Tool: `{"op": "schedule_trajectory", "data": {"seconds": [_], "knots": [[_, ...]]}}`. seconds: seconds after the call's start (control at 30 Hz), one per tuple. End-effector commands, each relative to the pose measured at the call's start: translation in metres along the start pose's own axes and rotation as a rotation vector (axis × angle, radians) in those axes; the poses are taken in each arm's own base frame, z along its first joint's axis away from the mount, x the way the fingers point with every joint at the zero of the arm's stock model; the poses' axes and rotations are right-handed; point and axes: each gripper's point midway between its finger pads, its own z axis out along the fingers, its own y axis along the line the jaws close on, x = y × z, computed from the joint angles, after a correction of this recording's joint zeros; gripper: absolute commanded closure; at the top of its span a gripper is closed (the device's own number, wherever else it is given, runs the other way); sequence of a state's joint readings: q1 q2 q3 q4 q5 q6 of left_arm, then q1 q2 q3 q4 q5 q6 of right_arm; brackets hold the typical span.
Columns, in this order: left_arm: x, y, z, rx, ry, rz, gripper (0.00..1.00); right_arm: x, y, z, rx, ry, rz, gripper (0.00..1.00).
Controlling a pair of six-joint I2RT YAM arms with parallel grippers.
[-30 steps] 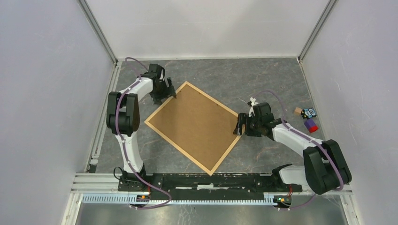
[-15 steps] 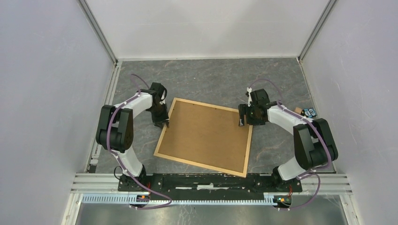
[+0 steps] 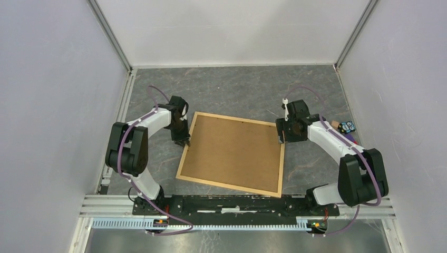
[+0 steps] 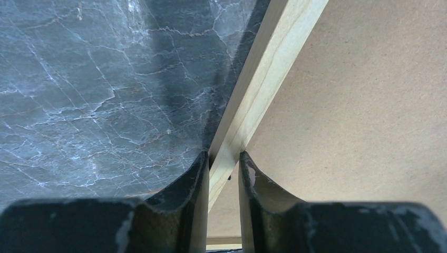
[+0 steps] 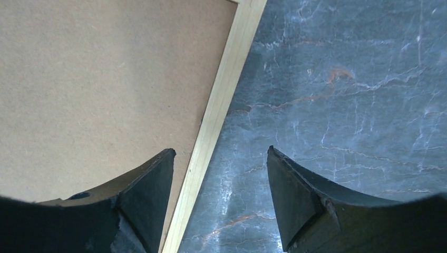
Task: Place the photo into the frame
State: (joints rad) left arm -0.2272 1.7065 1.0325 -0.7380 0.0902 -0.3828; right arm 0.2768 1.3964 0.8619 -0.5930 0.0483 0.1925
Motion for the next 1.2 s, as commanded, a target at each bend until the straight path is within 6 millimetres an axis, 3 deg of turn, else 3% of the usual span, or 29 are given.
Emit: {"op": "schedule_trajectory", "data": {"seconds": [0.0,0.2,0.37,0.5,0.63,1.17], "knots": [[0.012,0.004,0.004,-0.030,0.024,0.002,0.98,0.013,0.001,0.002,-0.057,0.047,0.035,0.31],[0.011,0.001,0.002,-0.027,0.015,0.000,0.98,0.012,0.005,0.012,-0.106,0.077,0.083,0.36],[0.009,0.002,-0.001,-0.037,0.001,0.005,0.98,0.015,-0.008,0.018,-0.050,0.097,0.107,0.40],[0.009,0.002,-0.001,-0.043,-0.003,0.009,0.98,0.012,-0.005,0.019,-0.081,0.078,0.130,0.42],[0.011,0.001,-0.001,-0.044,0.001,0.014,0.98,0.003,-0.009,0.017,-0.073,0.057,0.146,0.43],[0.011,0.002,0.000,-0.050,-0.001,0.016,0.98,0.004,-0.019,0.033,-0.036,0.078,0.160,0.44]]}}
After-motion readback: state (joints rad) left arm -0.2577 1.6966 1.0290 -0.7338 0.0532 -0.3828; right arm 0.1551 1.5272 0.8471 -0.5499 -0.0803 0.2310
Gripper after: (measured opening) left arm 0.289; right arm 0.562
